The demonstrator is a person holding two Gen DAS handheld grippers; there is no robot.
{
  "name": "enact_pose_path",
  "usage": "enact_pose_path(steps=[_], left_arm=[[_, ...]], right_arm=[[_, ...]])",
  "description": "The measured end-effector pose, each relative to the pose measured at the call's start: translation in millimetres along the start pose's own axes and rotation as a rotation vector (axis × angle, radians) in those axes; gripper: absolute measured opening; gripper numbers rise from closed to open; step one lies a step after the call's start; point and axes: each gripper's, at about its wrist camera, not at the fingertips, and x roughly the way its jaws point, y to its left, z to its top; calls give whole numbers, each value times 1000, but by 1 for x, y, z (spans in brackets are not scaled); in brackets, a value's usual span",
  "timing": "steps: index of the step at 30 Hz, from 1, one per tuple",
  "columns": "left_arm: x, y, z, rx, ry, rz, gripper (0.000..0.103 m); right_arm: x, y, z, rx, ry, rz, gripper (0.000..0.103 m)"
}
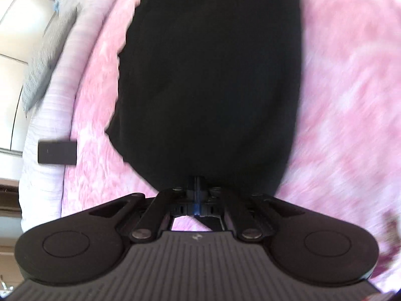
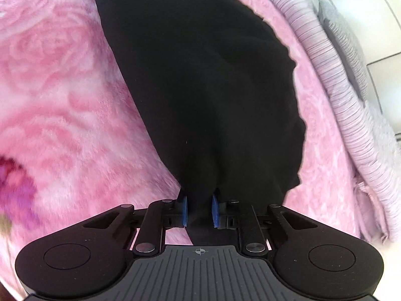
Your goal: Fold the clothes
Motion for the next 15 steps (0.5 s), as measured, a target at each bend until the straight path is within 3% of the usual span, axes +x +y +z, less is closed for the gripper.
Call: enact_pose_path(steps=[2,3,4,7,9,12,15], left_arm=[[-16,-22,9,61,-48,-9,40],[-22,-37,11,103,-69,-13,63],[-23,-53,13,160,-84,-3,66],[-1,-78,18,255,-13,57,63],[12,-81,23,238,27,81,60],[20,-74,27,191,75,76,22],[20,-68,26,161,78,60,17]], right_arm=[[-5,0,-2,6,-9,7,16],[-5,1,-1,4,-13,12,15],[-5,1,-1,1,-16,17,15],[-4,3,-1,-7,-25,28,16],[-2,4,-1,-14,-26,30,16],[7,10,9,-44,-4,9,21],[15,28,17,-98,1,-60,31]])
